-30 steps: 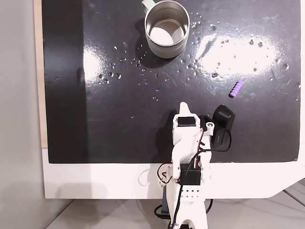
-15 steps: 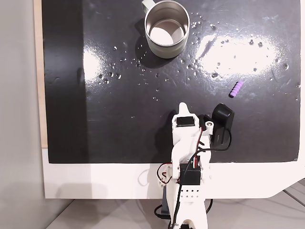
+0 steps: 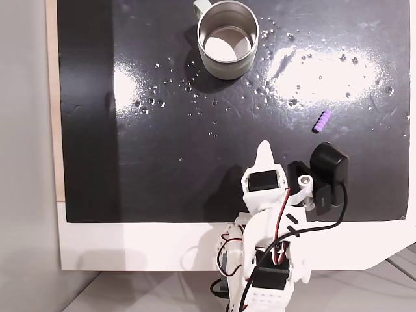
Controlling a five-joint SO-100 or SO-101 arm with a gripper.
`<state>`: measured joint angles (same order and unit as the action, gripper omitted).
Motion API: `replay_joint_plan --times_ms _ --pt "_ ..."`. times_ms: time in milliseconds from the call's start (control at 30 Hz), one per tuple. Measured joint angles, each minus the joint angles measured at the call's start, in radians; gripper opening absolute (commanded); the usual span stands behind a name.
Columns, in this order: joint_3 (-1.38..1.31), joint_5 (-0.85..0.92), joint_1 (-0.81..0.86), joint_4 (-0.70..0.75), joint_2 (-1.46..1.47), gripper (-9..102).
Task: Grasp a pengrip and put it in the cup.
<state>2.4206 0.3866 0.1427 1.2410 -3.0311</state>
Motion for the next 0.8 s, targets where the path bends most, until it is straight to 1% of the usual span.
replay_joint_plan --times_ms 133,300,467,667,800 --pt "-0.161 0.104 0.074 0.040 0.169 0" --pt "-0.377 0.253 0.179 0.094 0.460 0" --pt "-0.574 0.400 0.242 0.138 0.739 0" --pt "-0.738 0.580 0.293 0.186 0.974 1" --pt "-0.796 0.724 0.327 0.190 1.091 4"
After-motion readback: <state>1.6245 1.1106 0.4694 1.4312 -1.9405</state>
